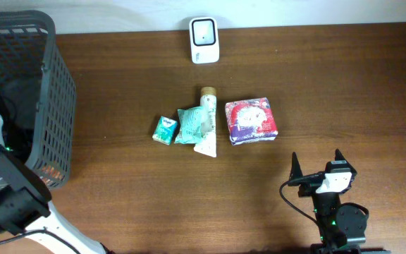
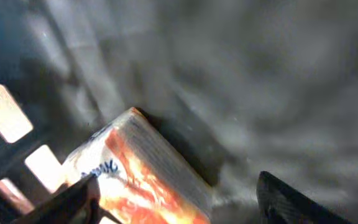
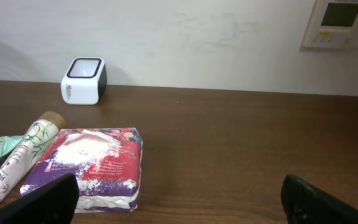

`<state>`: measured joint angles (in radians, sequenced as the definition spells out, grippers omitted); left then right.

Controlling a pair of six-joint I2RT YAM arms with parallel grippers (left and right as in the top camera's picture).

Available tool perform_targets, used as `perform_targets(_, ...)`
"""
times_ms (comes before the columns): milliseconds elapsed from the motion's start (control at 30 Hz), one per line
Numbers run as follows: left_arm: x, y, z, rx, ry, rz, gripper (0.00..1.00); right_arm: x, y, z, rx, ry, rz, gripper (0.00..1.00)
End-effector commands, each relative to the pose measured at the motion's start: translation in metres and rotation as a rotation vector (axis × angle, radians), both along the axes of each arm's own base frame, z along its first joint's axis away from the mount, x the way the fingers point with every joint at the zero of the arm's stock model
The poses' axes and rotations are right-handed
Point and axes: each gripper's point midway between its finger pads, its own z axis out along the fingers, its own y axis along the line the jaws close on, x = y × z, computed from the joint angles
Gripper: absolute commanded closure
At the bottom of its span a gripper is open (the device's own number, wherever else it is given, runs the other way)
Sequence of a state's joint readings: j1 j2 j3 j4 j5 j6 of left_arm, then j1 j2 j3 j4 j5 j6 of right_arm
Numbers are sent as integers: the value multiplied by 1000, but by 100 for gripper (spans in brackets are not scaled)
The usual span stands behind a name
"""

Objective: Scan the item barcode
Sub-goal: 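Grasp the orange tissue pack from the basket and set it on the table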

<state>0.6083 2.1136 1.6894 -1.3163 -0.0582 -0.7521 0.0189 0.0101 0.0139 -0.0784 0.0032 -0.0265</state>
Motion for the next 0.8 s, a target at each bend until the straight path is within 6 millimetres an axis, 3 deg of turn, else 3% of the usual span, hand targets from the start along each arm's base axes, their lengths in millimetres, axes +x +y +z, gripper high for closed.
perform_targets(0,-12,-5,-26,-26,62,22,39,0,-3,-3,4,5,-17,1)
perform_targets(100,-15,-7,-36,-27,64,23,60,0,-3,-3,3,5,-16,1)
perform_targets(200,-14,-6,-39,-27,63,22,100,0,-3,-3,3,5,-16,1)
perform_targets(267,-13,-4,-36,-24,58,20,100,0,-3,-3,3,5,-16,1)
perform_targets(367,1,8,-6,-3,21,8,100,0,-3,-3,3,5,-16,1)
perform_targets(433,18,20,32,31,-34,-19,100,0,-3,-3,3,5,-16,1)
perform_targets(533,43,37,114,129,-174,-63,100,0,-3,-3,3,5,-17,1)
perform_targets(567,50,43,161,200,-267,-63,100,0,-3,-3,3,5,-17,1)
perform_targets(600,55,45,186,242,-328,-70,100,0,-3,-3,3,5,-16,1)
perform_targets(667,75,34,254,311,-569,-249,100,0,-3,-3,3,5,-17,1)
perform_targets(767,74,0,360,427,-917,-334,100,0,-3,-3,3,5,-17,1)
